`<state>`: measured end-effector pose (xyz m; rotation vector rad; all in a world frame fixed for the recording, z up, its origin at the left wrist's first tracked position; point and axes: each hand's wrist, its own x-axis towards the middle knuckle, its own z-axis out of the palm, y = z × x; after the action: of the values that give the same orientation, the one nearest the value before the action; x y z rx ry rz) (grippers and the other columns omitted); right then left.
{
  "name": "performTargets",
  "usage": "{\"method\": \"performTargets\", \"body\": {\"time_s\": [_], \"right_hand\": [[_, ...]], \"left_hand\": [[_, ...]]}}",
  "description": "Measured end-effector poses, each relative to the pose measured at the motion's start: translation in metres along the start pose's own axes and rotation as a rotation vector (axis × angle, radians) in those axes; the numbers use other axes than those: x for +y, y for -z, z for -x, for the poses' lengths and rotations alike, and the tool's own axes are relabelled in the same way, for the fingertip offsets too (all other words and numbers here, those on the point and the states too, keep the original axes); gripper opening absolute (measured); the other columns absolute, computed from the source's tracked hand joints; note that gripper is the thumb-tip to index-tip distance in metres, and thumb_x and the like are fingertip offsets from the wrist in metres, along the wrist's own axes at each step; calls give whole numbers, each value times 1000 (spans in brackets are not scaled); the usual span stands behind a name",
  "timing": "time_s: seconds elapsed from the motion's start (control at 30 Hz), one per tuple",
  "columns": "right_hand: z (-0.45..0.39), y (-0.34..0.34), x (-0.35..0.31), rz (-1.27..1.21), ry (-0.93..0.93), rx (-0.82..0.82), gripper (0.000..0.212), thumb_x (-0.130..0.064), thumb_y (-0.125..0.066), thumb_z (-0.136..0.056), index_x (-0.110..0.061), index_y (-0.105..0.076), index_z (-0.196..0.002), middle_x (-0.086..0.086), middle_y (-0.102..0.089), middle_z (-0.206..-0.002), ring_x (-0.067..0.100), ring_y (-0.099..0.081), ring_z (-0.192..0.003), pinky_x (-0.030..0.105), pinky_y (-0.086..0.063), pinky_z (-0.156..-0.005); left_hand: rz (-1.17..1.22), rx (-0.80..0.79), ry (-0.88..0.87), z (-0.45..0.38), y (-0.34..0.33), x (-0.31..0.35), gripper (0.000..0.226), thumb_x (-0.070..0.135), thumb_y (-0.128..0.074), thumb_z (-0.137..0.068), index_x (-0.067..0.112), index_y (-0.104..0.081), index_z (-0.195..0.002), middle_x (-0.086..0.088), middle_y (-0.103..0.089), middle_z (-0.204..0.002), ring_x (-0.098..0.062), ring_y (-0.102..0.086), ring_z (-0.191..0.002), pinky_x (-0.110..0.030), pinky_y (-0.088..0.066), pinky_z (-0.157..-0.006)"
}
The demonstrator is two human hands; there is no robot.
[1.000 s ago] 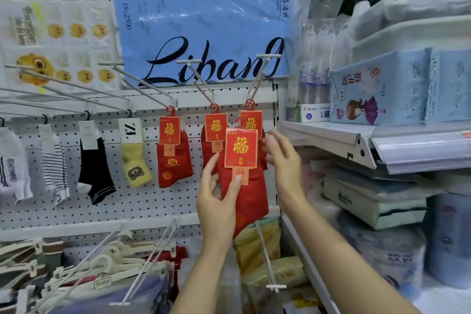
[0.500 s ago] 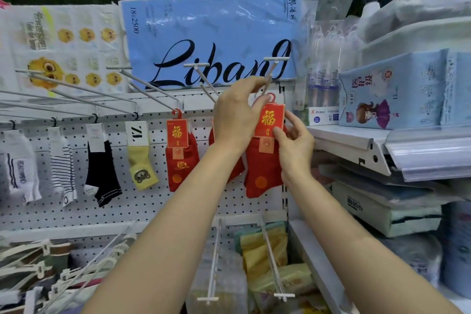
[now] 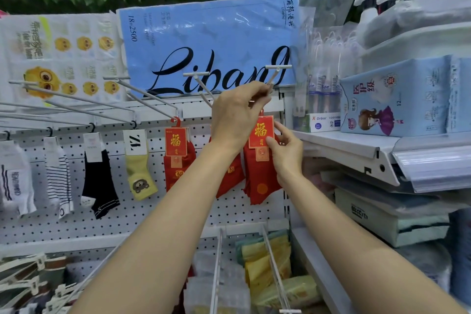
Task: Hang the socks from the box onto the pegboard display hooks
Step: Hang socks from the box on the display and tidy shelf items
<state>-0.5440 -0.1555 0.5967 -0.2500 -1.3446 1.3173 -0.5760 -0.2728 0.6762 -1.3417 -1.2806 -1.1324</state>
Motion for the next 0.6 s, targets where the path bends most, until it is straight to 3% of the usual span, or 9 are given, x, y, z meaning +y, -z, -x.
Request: {"method": "performTargets", "body": {"time_s": [0.1, 0.17, 0.27, 0.4, 0.53, 0.6], "right_hand": [[-2, 1, 7, 25, 2, -7, 42, -7, -62, -93, -26, -61, -130, 2, -70, -102, 12, -71, -84, 20, -57, -61], [-3, 2, 12, 54, 7, -4, 42, -8, -62, -92, -24, -60, -131, 4, -69, -110, 15, -70, -91, 26, -60, -71], [-3, 4, 13, 157, 15, 15, 44, -8, -64, -92, -18, -57, -134, 3, -65, -115, 10, -64, -94, 21, -56, -77], [11, 11, 10, 378, 152, 28, 47, -10, -68, -89, -13, -56, -134, 5, -58, -130, 17, -55, -119, 39, -45, -105], [45, 27, -3, 427, 369, -32, 39, -9, -66, -89, -10, -59, -128, -6, -57, -119, 12, -55, -112, 36, -46, -102], [65, 40, -9, 437, 476, -64, 36, -10, -64, -90, -8, -61, -126, -3, -62, -119, 14, -58, -110, 38, -48, -98]], "left_hand": [[1, -1, 4, 0, 0, 0, 16, 20, -71, -88, 13, -75, -102, 4, -76, -90, -8, -71, -82, -34, -59, -76], [7, -6, 17, -1, 1, 1, 15, 19, -71, -88, 13, -75, -101, 4, -76, -91, -8, -71, -83, -34, -59, -76], [11, -18, 47, 0, 1, 2, 16, 21, -70, -89, 13, -75, -103, 4, -76, -92, -9, -71, -85, -37, -59, -78], [3, -35, 147, 8, 5, 9, 20, 26, -68, -91, 19, -74, -109, 8, -75, -97, -5, -70, -90, -38, -58, -82], [-132, -63, 163, 36, 20, 22, 29, 35, -64, -93, 23, -68, -119, 8, -73, -109, -9, -68, -99, -37, -57, -84], [-244, -82, 106, 55, 33, 29, 32, 37, -63, -93, 22, -67, -122, 6, -72, -112, -11, -66, -102, -34, -55, -84]]}}
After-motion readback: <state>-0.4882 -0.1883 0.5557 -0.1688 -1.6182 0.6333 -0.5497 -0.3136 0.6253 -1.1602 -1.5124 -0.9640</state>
